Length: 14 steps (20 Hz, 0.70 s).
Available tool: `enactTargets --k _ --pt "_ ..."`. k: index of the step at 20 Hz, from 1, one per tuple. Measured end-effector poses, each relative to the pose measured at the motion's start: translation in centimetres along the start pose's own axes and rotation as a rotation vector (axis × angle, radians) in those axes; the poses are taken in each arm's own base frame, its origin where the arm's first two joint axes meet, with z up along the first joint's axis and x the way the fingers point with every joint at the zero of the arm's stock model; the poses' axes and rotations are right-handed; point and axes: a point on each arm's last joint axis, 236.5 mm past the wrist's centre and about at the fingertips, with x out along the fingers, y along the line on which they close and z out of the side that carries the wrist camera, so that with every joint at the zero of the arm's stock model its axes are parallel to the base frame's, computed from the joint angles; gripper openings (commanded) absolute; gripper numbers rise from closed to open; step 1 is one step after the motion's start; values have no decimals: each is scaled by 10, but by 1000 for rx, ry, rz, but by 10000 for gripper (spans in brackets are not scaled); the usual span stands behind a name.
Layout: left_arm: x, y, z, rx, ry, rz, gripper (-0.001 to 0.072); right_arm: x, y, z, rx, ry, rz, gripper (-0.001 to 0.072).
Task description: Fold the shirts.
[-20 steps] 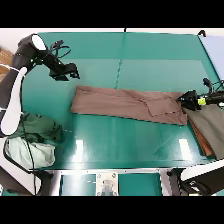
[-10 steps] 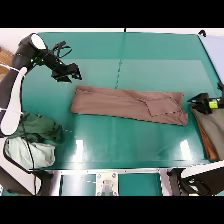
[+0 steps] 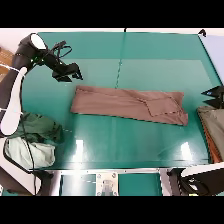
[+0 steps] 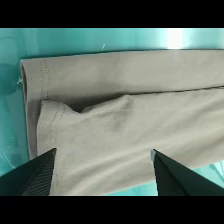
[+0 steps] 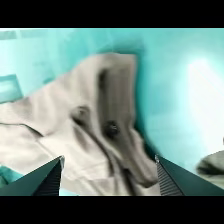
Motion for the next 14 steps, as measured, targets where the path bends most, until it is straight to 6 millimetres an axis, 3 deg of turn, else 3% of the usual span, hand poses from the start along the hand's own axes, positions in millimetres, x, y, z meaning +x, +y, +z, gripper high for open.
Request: enactTargets --k 2,5,6,14 --pt "0 0 0 1 -1 -1 669 -10 22 2 -37 -4 -12 648" --pt "0 0 0 11 -2 -3 670 -8 27 -1 -49 11 -42 672" --pt "0 0 1 13 -5 -3 670 0 26 -3 -52 27 -46 705" --pt "0 -1 4 24 -16 -5 670 73 -16 -35 -71 165 -8 707"
